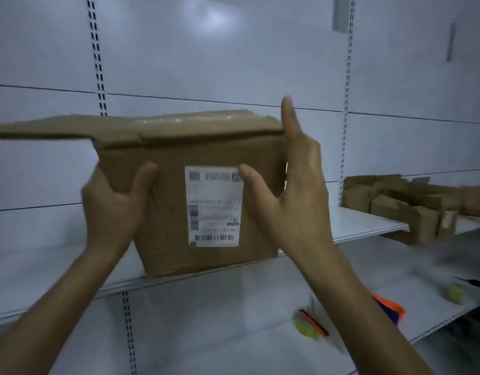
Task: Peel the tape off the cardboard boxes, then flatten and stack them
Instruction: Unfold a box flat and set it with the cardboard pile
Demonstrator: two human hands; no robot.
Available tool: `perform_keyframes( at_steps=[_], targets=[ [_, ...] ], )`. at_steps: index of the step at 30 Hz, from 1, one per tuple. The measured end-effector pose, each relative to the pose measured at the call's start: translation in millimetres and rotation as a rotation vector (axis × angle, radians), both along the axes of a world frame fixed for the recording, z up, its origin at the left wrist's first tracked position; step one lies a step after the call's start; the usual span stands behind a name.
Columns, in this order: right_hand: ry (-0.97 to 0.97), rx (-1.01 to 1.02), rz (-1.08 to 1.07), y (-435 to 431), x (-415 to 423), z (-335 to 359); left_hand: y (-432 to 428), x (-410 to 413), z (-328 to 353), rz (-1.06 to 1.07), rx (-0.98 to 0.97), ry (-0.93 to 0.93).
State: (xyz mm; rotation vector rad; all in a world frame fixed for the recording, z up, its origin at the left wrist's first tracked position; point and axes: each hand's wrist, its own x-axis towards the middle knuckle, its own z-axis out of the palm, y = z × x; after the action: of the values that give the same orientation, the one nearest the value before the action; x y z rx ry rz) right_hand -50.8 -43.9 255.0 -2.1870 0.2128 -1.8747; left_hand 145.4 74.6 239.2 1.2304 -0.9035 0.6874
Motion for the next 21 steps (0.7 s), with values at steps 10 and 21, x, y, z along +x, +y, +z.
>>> perform_keyframes(
  at_steps=[10,21],
  targets=[
    [0.183,0.085,-0.08,-53.8,93.1,-87.2,-3.8,62.6,-84.9,0.221,0.434,-0.017],
    [0.092,-0.157,-0.196,-85.5,136.4,-34.4,-42.1,82.0,-93.3,0.14,0.644,-0.041]
  ],
)
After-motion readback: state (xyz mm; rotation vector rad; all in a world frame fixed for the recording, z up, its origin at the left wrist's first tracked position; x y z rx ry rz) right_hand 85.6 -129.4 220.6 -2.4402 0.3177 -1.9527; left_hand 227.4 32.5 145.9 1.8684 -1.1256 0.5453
